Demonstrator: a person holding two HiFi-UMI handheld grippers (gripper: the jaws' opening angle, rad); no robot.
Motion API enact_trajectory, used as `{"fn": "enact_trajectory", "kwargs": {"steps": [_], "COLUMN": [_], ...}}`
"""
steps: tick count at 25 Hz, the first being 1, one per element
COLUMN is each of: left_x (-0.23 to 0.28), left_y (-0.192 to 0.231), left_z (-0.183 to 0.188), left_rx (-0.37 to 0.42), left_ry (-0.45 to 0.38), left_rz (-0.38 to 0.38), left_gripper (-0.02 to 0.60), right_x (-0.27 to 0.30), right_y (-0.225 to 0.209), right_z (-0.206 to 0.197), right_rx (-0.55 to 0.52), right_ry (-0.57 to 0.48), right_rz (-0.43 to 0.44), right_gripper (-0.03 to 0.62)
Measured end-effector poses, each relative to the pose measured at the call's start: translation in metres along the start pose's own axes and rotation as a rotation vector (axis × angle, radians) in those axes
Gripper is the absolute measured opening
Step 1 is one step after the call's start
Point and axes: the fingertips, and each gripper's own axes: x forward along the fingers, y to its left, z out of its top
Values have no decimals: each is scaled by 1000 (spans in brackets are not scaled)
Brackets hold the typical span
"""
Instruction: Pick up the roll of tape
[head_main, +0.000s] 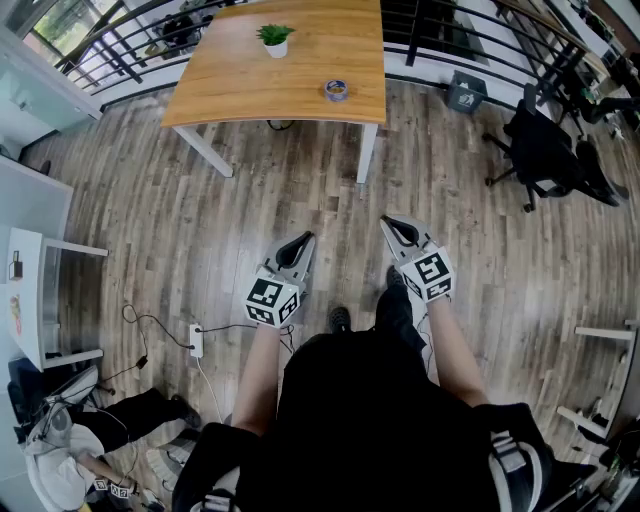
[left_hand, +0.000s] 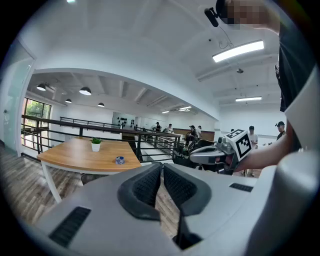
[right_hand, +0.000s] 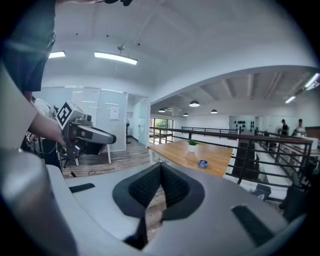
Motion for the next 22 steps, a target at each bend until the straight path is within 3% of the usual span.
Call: {"fn": "enact_trajectory", "kwargs": {"steps": [6, 16, 20, 22], "left_x": [-24, -37, -34, -32], "left_y": [12, 17, 16, 17], "left_z": [7, 9, 12, 14], "left_rx": [-5, -15, -13, -19], "left_ry": [-48, -83, -85, -85], "left_rz": [32, 19, 0, -4], "left_gripper": [38, 41, 141, 166], "right_x": [-2, 1, 1, 1], "right_y": [9, 29, 33, 34], "right_z": [10, 11, 18, 21], "right_rx": [-2, 0, -19, -25], "right_ry": [-12, -26, -25, -32], "right_rz": [-14, -21, -20, -20], "right_gripper": [6, 8, 10, 65]}}
